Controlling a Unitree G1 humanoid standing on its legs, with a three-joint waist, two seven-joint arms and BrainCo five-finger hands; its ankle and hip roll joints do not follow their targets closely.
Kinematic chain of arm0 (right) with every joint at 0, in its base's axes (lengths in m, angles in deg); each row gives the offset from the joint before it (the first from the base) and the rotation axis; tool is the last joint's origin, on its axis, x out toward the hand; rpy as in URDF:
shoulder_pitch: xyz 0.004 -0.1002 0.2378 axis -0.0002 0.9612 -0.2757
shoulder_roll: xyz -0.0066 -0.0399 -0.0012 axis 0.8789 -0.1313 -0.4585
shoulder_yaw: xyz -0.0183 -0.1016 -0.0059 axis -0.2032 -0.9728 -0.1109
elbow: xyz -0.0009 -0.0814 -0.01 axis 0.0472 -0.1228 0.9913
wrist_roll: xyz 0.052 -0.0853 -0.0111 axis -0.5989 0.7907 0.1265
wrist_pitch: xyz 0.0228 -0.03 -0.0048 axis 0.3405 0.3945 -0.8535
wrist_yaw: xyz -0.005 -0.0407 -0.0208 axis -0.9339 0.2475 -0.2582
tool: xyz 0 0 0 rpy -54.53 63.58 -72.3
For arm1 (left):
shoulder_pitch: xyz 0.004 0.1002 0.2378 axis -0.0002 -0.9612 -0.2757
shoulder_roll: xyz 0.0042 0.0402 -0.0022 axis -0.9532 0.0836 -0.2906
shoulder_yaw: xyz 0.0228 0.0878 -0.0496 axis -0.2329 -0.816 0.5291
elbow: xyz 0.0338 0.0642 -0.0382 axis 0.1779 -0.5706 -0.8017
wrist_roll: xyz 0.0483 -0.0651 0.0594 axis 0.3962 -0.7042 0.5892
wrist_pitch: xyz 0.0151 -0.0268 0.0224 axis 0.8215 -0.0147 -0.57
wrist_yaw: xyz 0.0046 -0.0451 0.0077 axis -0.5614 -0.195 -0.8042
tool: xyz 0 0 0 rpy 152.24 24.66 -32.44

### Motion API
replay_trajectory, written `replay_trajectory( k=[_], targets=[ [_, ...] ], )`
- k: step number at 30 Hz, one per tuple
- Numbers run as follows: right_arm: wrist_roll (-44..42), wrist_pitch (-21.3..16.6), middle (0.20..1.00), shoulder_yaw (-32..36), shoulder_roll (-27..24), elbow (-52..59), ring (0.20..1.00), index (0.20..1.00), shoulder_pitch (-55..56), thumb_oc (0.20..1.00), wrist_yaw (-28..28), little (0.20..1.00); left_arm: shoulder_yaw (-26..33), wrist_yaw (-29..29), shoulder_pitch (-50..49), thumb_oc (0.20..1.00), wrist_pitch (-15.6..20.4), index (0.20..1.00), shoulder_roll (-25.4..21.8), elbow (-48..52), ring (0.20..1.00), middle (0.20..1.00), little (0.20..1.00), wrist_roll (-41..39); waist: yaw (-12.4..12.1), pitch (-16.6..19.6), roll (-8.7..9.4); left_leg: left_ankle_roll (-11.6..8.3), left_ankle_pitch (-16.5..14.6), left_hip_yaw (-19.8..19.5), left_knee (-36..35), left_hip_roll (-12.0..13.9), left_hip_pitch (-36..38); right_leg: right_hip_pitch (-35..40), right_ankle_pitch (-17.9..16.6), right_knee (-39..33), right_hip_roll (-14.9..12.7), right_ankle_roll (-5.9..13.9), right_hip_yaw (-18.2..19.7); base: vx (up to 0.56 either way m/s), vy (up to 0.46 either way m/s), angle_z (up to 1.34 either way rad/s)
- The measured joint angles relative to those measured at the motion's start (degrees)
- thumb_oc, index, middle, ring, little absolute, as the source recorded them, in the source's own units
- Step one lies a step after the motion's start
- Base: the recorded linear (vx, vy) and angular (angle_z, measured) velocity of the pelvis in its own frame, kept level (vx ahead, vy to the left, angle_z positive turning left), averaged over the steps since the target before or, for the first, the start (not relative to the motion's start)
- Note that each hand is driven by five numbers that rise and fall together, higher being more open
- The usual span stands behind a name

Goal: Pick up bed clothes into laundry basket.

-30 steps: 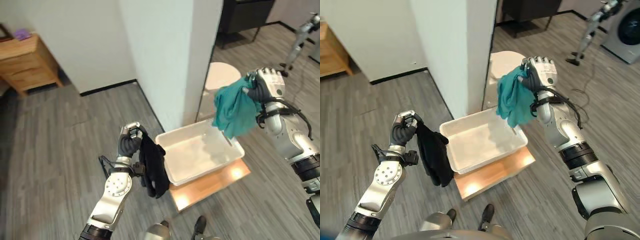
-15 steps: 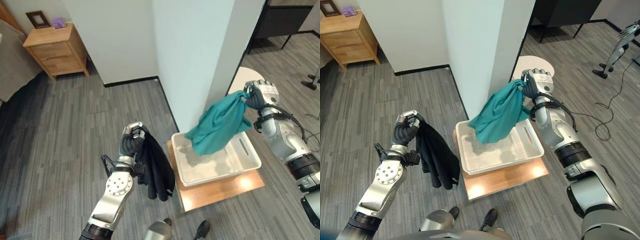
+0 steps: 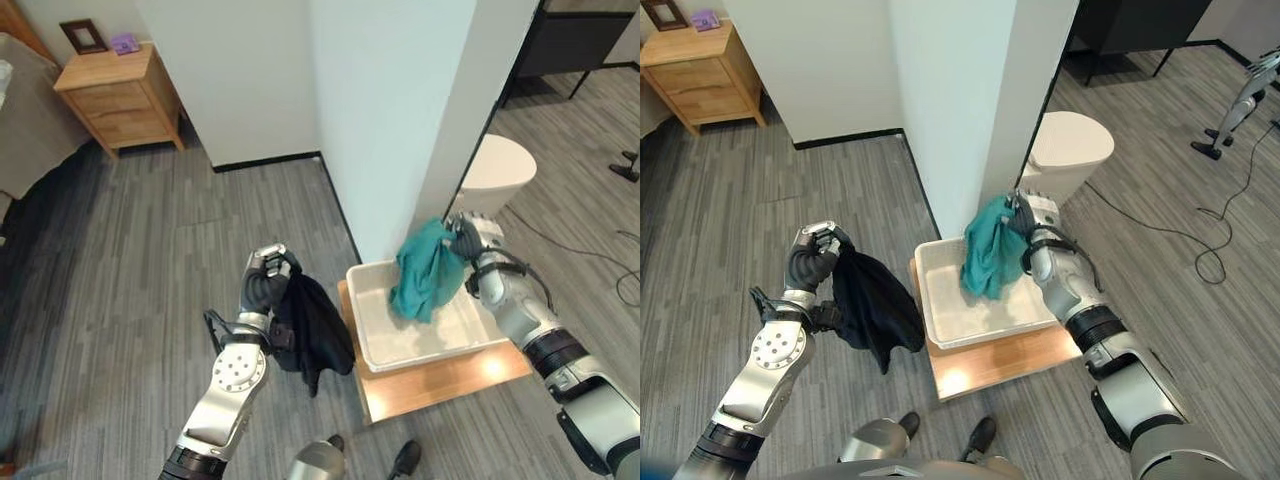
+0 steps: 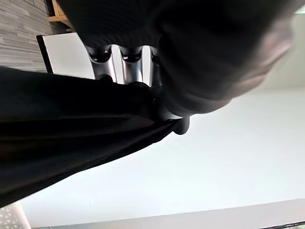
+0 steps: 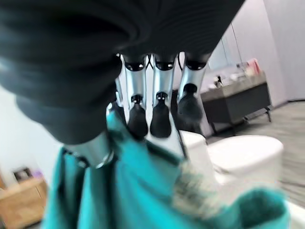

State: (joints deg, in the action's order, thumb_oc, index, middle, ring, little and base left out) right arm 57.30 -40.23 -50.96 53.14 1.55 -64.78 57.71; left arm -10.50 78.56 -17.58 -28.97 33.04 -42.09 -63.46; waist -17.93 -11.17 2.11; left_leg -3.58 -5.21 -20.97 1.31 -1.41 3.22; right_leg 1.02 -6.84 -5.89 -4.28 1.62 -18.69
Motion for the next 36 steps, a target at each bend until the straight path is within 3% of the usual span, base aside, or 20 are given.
replay_trajectory(
  k=[5, 9, 12, 17, 20, 24, 25, 28, 36],
  targets=[
    [-0.32, 0.99, 1.0, 0.61, -0.95, -1.29, 1.0, 1.0, 0.07, 1.0, -0.49, 1.0, 0.05, 0.04, 0.14, 0.2, -0.02, 0.2, -0.05, 0.0, 0.2, 0.2, 0.2, 0.0, 0.95, 0.62, -1.13, 0.01, 0.0, 0.74, 0.01, 0.09, 0.65, -0.01, -0.08, 0.0, 0.09, -0.07, 0.59, -0.01, 0.019, -0.07],
    [-2.78, 0.95, 1.0, 5.46, -4.54, 8.29, 1.0, 1.0, 2.78, 1.0, -0.59, 1.0, 1.25, 0.36, 0.35, 0.2, -0.15, 0.2, -0.08, 0.03, 0.2, 0.2, 0.2, 0.14, 2.86, 1.14, -2.24, 0.02, -0.02, 2.01, -0.2, 0.16, 1.19, -0.15, -0.29, 0.0, 0.18, -0.03, 1.92, 0.0, 0.009, -0.14],
    [-5.22, -0.6, 1.0, 14.98, -8.25, 16.92, 1.0, 1.0, 8.59, 1.0, 0.84, 1.0, 4.67, 1.51, 0.28, 0.2, -0.18, 0.2, -0.07, 0.14, 0.2, 0.2, 0.2, 0.33, 4.22, 1.43, -2.91, 0.1, 0.04, 3.88, -1.1, 0.5, 2.05, -0.26, -0.46, -0.01, 0.42, -0.09, 3.48, 0.01, -0.013, -0.24],
    [-12.09, -1.13, 1.0, 28.36, -10.35, 15.08, 1.0, 1.0, 17.85, 1.0, 4.05, 1.0, 8.29, 3.43, 0.95, 0.2, -0.2, 0.2, -0.62, 2.09, 0.2, 0.2, 0.2, 2.72, 6.85, 2.04, -3.81, 0.14, 0.07, 5.56, -1.92, 0.82, 2.94, -0.43, -0.51, -0.01, 0.75, -0.08, 5.12, 0.0, -0.023, -0.23],
    [-14.02, -1.17, 1.0, 29.35, -11.4, 10.08, 1.0, 1.0, 22.66, 1.0, 4.92, 1.0, 9.81, 4.44, 4.99, 0.2, -0.23, 0.2, -2.5, 2.48, 0.2, 0.2, 0.2, 4.61, 9.7, 2.43, -4.6, 0.18, 0.09, 7.0, -2.31, 1.14, 3.3, -0.85, -0.54, -0.06, 1.12, -0.12, 6.26, -0.02, -0.024, -0.21],
    [-13.97, -1.2, 1.0, 25.55, -10.95, -4.21, 1.0, 1.0, 26.52, 1.0, 3.61, 1.0, 10.1, 4.91, 11.77, 0.2, -0.23, 0.2, -5.81, 3.1, 0.2, 0.2, 0.2, 6.97, 9.97, 2.47, -5.11, 0.18, 0.09, 9.06, -2.58, 1.51, 3.94, -0.9, -0.38, -0.29, 1.52, 0.09, 7.67, -0.02, -0.02, -0.2],
    [-13.92, -1.19, 1.0, 23.95, -9.28, -12.44, 1.0, 1.0, 27.4, 1.0, 2.61, 1.0, 9.81, 5.16, 14.8, 0.2, -0.21, 0.2, -7.37, 3.61, 0.2, 0.2, 0.2, 7.93, 10.41, 2.55, -5.38, 0.19, 0.09, 9.42, -2.79, 1.59, 3.96, -0.91, -0.39, -0.27, 1.56, 0.08, 7.94, -0.01, -0.013, -0.14],
    [-13.89, -0.46, 1.0, 21.79, -5.26, -20.12, 1.0, 1.0, 28.79, 1.0, 0.31, 1.0, 9.38, 6.21, 19.46, 0.2, -0.16, 0.2, -9.74, 3.77, 0.2, 0.2, 0.2, 9.35, 12.71, 2.6, -6.47, 0.39, 0.22, 10.25, -3.18, 1.77, 4.05, -0.94, -0.16, -0.31, 1.55, -0.19, 8.05, 0.0, -0.006, -0.05],
    [-14.16, -0.16, 1.0, 19.29, 3.05, -30.32, 1.0, 1.0, 33.76, 1.0, -3.72, 1.0, 6.25, 7.81, 32.75, 0.2, -0.33, 0.2, -18.28, -1.62, 0.2, 0.2, 0.2, 11.66, 16.22, 2.7, -9.26, 0.42, 0.26, 12.86, -3.51, 1.75, 4.47, -1.71, -0.67, -0.34, 1.59, 0.2, 9.65, -0.01, -0.003, -0.11]
  ],
)
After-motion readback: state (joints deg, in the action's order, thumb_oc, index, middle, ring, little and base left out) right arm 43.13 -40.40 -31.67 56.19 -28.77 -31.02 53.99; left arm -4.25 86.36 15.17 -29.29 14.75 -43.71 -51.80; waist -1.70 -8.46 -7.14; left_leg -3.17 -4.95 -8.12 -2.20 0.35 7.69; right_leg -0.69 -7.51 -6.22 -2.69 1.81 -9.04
